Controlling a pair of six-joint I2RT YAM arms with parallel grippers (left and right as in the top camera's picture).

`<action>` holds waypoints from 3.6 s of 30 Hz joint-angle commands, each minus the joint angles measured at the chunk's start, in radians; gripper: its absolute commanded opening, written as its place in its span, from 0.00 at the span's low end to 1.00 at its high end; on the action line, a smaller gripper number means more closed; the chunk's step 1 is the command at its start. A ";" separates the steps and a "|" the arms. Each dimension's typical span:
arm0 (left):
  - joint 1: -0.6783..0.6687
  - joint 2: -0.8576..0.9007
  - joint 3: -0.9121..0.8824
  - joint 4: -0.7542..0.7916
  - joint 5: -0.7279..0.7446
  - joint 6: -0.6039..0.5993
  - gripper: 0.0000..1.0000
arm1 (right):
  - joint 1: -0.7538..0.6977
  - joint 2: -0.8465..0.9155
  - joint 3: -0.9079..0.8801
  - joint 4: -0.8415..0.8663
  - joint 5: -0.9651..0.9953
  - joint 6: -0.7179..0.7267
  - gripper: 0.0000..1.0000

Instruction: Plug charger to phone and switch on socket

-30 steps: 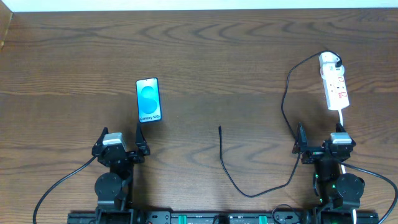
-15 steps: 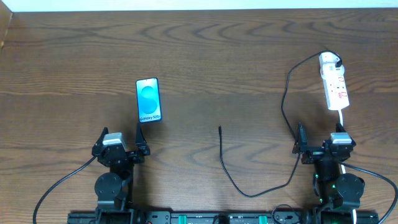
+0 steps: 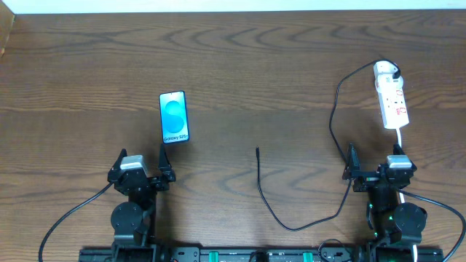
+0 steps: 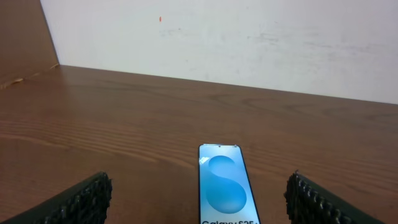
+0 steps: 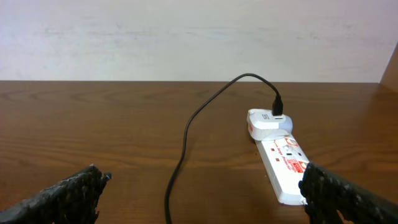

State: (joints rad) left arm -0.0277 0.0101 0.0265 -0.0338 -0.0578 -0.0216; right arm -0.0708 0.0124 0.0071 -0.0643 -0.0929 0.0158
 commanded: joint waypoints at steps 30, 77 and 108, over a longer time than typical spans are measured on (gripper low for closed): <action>0.005 -0.005 -0.023 -0.033 -0.009 0.014 0.89 | 0.006 -0.006 -0.002 -0.005 0.008 0.013 0.99; 0.005 -0.005 -0.023 -0.033 -0.008 0.014 0.89 | 0.006 -0.006 -0.002 -0.005 0.008 0.013 0.99; 0.005 0.132 0.217 -0.034 0.024 -0.025 0.89 | 0.006 -0.006 -0.002 -0.005 0.008 0.013 0.99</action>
State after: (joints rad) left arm -0.0277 0.0818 0.1635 -0.0708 -0.0467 -0.0315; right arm -0.0708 0.0128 0.0071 -0.0643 -0.0929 0.0158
